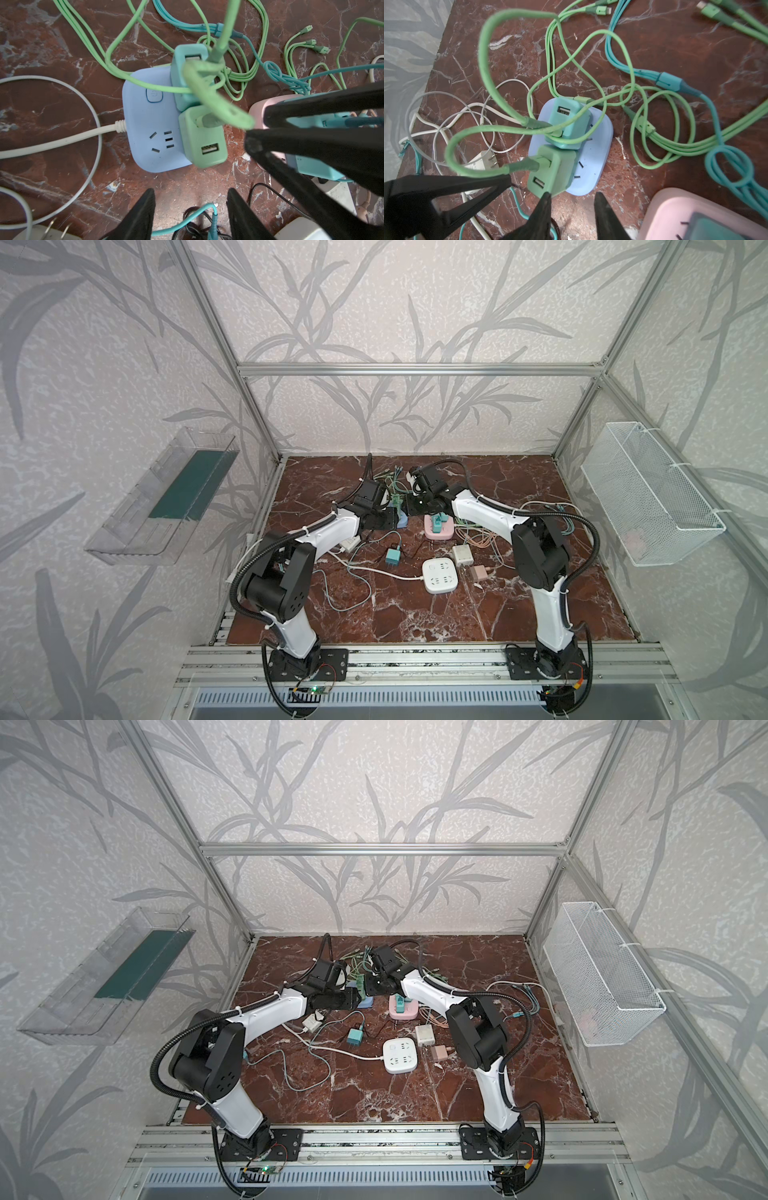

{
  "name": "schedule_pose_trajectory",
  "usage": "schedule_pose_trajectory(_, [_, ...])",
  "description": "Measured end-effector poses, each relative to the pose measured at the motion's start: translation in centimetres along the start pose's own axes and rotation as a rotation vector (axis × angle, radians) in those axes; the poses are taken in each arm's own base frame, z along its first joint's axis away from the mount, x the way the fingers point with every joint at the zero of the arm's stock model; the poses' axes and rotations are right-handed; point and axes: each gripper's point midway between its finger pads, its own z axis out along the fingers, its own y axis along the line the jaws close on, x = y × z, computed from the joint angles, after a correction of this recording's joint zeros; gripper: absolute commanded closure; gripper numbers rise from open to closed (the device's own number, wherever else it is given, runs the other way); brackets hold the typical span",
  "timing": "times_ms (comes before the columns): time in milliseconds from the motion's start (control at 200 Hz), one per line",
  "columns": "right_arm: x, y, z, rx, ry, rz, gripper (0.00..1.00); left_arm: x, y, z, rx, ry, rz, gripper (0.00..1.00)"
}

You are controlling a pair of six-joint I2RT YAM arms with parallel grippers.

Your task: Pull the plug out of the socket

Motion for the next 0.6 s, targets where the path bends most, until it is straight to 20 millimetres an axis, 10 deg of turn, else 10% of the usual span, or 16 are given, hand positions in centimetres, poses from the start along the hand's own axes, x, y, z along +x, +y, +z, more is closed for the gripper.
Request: schedule_pose_trajectory(600, [1.7,-3.0,2.9,0.086,0.077,0.034,0.74,-2.0,-1.2,2.9,-0.047,0.001,0.011,0.54])
